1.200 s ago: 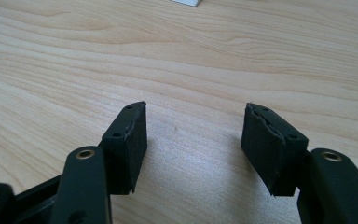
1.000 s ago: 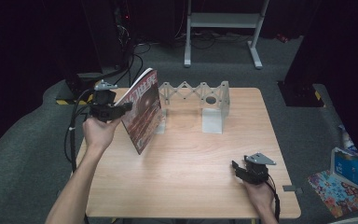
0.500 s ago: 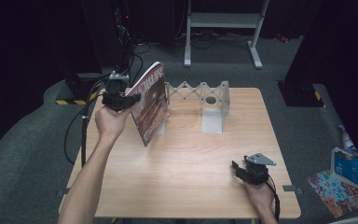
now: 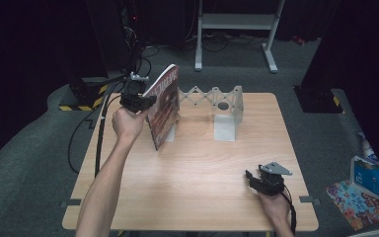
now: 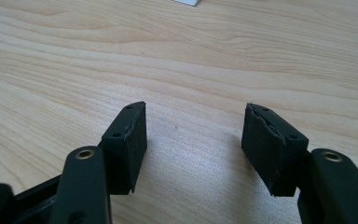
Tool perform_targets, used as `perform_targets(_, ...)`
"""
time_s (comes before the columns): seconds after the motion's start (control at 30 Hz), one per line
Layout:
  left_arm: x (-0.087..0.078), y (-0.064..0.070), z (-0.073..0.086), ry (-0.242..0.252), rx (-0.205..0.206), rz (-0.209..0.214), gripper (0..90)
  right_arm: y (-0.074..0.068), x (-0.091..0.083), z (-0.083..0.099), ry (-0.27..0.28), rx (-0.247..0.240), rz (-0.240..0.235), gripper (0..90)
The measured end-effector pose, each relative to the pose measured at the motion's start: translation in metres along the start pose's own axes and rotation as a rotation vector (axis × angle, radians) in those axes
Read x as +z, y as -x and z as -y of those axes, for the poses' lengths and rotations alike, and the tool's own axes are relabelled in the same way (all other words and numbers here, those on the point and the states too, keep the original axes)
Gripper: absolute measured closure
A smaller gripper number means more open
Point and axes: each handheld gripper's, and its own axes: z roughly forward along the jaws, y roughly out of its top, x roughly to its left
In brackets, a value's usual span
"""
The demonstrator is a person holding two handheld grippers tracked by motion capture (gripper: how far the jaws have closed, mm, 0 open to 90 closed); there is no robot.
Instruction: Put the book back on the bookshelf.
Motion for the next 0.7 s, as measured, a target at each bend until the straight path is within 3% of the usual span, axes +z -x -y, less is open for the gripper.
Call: perform_targets(0.7,0.014,0.000,-0.004,-0.003,-0.009,0.012,84.0,0.000,0.000,0.000,0.002,-0.001,-0.002,40.4)
